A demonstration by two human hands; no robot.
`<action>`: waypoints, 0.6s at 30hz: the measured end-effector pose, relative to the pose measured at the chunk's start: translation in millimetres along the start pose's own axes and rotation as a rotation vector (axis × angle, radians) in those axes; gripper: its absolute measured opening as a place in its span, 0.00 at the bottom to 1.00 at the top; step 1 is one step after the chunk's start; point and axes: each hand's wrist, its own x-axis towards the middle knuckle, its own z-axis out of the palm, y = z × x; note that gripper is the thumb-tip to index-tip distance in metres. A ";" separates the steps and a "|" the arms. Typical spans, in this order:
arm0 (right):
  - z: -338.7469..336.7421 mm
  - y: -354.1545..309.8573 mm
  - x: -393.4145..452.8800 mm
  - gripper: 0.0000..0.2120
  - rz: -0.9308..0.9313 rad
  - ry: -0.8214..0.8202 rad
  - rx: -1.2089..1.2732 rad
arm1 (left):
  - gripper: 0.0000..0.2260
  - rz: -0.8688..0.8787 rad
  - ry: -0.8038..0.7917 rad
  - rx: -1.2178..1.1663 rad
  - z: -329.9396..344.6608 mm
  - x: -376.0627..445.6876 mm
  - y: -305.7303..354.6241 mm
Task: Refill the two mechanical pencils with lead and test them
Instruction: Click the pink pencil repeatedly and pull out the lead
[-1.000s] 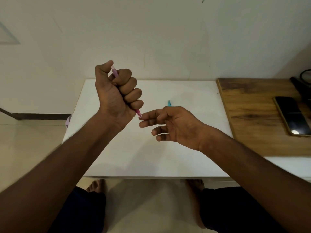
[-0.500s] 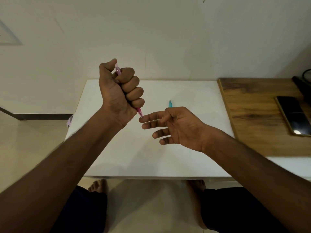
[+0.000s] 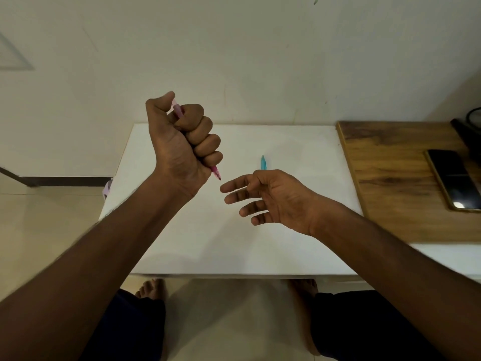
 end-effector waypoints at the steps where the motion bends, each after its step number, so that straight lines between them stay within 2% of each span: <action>1: 0.9 0.6 -0.5 0.18 -0.006 0.029 -0.031 | 0.22 0.011 0.006 -0.001 -0.3 -0.6 0.2; 6: 10.6 4.9 1.9 0.12 -0.039 0.119 -0.129 | 0.22 0.056 0.014 0.027 0.7 -1.0 -0.2; 10: 15.9 5.4 4.9 0.06 -0.085 0.113 -0.135 | 0.22 0.046 -0.012 -0.013 -3.3 -2.1 -0.8; 18: 15.1 4.7 3.4 0.07 -0.102 0.111 -0.092 | 0.22 0.057 -0.016 -0.058 -5.0 -2.5 1.4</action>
